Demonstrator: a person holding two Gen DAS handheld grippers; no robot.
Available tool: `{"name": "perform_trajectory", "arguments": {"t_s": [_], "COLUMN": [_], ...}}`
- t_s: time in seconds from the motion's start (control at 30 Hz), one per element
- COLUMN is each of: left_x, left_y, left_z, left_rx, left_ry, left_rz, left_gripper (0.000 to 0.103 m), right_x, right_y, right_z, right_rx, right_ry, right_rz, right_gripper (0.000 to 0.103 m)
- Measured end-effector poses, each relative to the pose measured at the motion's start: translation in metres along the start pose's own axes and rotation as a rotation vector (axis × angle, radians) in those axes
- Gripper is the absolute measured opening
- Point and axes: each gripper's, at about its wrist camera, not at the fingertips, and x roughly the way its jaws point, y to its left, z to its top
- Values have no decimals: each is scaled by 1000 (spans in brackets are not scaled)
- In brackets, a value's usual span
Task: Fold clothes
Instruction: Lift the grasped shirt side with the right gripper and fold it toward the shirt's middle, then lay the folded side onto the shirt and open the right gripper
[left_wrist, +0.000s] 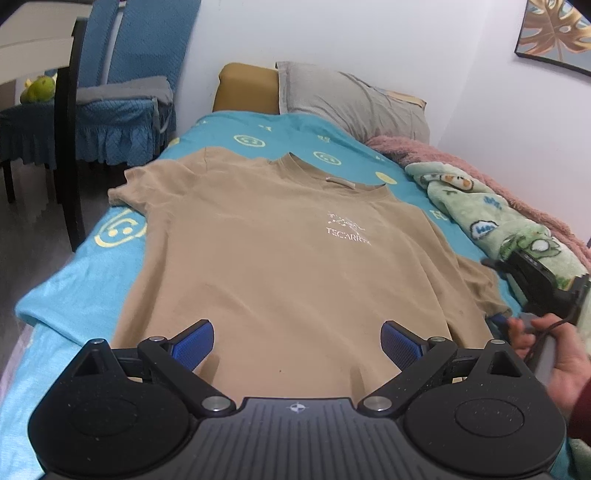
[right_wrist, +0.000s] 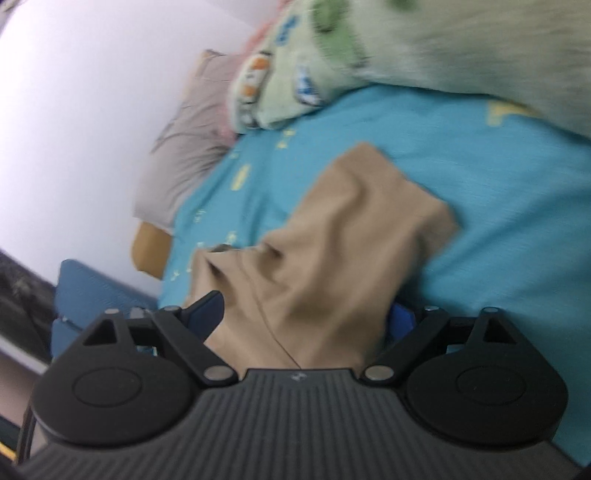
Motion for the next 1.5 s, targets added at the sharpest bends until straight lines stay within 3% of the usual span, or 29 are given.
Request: {"name": "perform_trajectory", "arguments": {"t_s": [0.17,0.33,0.37,0.4,0.47,0.63,0.73,0.93,1.03,1.2,1.5], "left_x": [9,18,20,21,23,21,17,5,-4,-18,-32], "left_y": [4,9,9,9,9,7,4,4,6,16,66], "left_z": [1,1,1,1,2,4,6,13,19,29,41], "left_rx": [-27,-45,-46,-46,-42,-35,-22,-7,-13,-21,-139], "left_ry": [14,23,24,25,24,12,-4,-26,-46,-77,-65], "left_rz": [-19,-19,-19,-20,-18,-9,2,11,5,27,35], "left_gripper": [98,98,98,98,98,98,98,98,98,98,98], "right_x": [22,49,55,60,68,42,35,23,21,32,99], "right_y": [9,7,10,14,23,46,66,120,159,231,297], "right_z": [6,31,36,40,50,80,99,95,74,13,-118], "right_rx": [-70,-68,-106,-147,-235,-350,-494,-660,-700,-872,-1067], "right_ry": [-132,-165,-147,-129,-103,-174,-205,-205,-216,-197,-43], "right_rz": [-4,-24,-53,-84,-133,-150,-241,-346,-356,-315,-282], "right_gripper": [90,63,47,22,6,6,6,6,6,7,8]}}
